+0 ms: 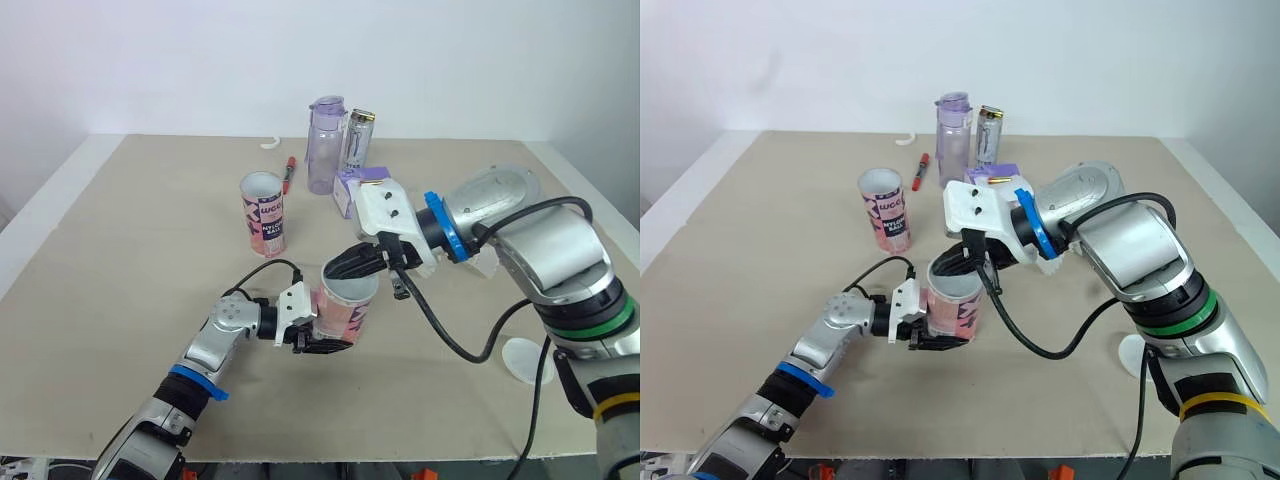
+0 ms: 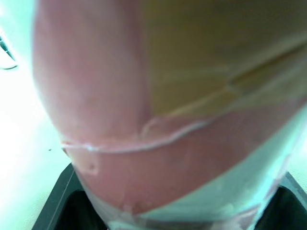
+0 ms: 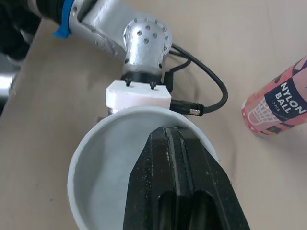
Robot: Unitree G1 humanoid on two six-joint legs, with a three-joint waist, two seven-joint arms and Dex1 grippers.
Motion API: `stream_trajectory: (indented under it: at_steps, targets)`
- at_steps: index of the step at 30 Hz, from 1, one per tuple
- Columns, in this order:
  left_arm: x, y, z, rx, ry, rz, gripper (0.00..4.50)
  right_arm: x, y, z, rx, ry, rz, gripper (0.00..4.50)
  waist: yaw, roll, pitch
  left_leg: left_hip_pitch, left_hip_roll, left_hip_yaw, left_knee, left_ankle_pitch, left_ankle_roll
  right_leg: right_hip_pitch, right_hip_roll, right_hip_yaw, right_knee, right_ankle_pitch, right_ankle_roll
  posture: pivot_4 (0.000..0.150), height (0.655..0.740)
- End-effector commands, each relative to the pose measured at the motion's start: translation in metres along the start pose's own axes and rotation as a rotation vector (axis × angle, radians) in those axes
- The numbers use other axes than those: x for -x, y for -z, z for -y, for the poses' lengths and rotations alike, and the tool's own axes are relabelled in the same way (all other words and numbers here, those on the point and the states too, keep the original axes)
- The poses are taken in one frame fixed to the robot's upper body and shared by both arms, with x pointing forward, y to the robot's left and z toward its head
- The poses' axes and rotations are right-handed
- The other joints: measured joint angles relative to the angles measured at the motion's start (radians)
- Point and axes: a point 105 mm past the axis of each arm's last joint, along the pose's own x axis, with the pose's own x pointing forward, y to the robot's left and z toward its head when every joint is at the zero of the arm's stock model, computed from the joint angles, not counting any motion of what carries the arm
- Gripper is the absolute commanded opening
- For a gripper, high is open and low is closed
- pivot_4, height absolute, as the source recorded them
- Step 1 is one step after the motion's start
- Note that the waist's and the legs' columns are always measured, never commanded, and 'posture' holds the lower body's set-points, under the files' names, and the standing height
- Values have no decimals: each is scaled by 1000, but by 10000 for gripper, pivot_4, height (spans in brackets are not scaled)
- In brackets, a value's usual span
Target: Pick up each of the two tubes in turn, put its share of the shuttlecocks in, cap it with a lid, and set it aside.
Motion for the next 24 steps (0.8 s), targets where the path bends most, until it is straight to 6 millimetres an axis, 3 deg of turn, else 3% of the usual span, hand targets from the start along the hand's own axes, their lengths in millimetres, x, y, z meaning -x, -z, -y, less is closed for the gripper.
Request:
stream_trajectory:
  at_steps: [1, 5, 9, 16, 21, 24]
  targets:
    - [-1, 23, 7, 33, 14, -109, 28000, -27, 36, -21, -94, -120, -111, 1051, 0, -1, -4, 0, 0, 0, 0, 0, 0, 0, -1, -1, -1, 0, 0, 1500, 7400]
    - [0, 24, 6, 30, 8, -110, 28000, -17, 22, -13, -107, -95, -29, 1051, 2, -3, -8, 0, 1, 1, -1, -1, -2, 1, -10, -14, -5, 0, 0, 1500, 7400]
    - [3, 25, 5, 31, 3, -114, 28000, 6, 18, -10, -94, -77, -17, 1051, 3, -2, -8, 0, 2, 0, -1, -1, -2, 1, -16, -25, -5, 1, -1, 1500, 7400]
    - [7, 27, 4, 24, -10, -118, 28000, 53, -1, -7, -124, 21, 209, 1051, 9, -1, -4, -3, 0, 0, -2, -2, -2, 0, -25, -38, -7, 1, -1, 1500, 7400]
    - [10, 26, 3, 17, -10, -115, 28000, 89, 14, -3, -202, 190, 328, 1051, 15, -1, -2, -15, -2, -1, 0, -3, -1, -1, -25, -44, -8, 5, -6, 1500, 7400]
    - [13, 26, 2, 12, -8, -115, 28000, 106, 38, -8, -274, 310, 361, 1051, 15, 1, 0, -15, -2, -3, 0, -3, -1, -1, -24, -46, -8, 4, -4, 1500, 7400]
